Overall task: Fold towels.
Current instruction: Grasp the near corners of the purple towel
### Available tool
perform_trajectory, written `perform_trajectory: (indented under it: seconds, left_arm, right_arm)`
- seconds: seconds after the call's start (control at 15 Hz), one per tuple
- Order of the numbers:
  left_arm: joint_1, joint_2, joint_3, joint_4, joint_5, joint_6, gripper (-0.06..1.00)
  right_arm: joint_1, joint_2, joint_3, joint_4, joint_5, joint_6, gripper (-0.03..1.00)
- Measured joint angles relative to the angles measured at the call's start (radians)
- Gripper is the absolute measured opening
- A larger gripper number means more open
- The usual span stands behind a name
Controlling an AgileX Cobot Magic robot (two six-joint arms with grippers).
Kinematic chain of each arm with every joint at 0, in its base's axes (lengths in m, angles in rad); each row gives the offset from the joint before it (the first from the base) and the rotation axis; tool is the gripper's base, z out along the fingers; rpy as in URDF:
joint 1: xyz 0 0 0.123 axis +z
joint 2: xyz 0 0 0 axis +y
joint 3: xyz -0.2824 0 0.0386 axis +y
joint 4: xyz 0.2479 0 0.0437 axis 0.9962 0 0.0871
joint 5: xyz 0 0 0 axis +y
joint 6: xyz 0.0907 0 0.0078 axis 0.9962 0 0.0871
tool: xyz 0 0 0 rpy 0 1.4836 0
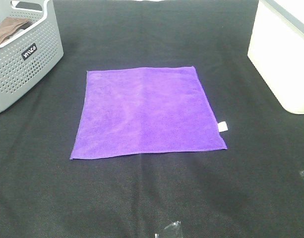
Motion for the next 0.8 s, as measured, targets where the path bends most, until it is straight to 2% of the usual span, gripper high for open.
perform_trajectory:
  seconds: [0.8]
  left_arm:
    - [0.0, 0.0, 0.0, 0.0, 0.0, 0.0, 0.99]
  right_arm:
    - [0.0, 0.0, 0.0, 0.001, 0.0, 0.0, 0.96]
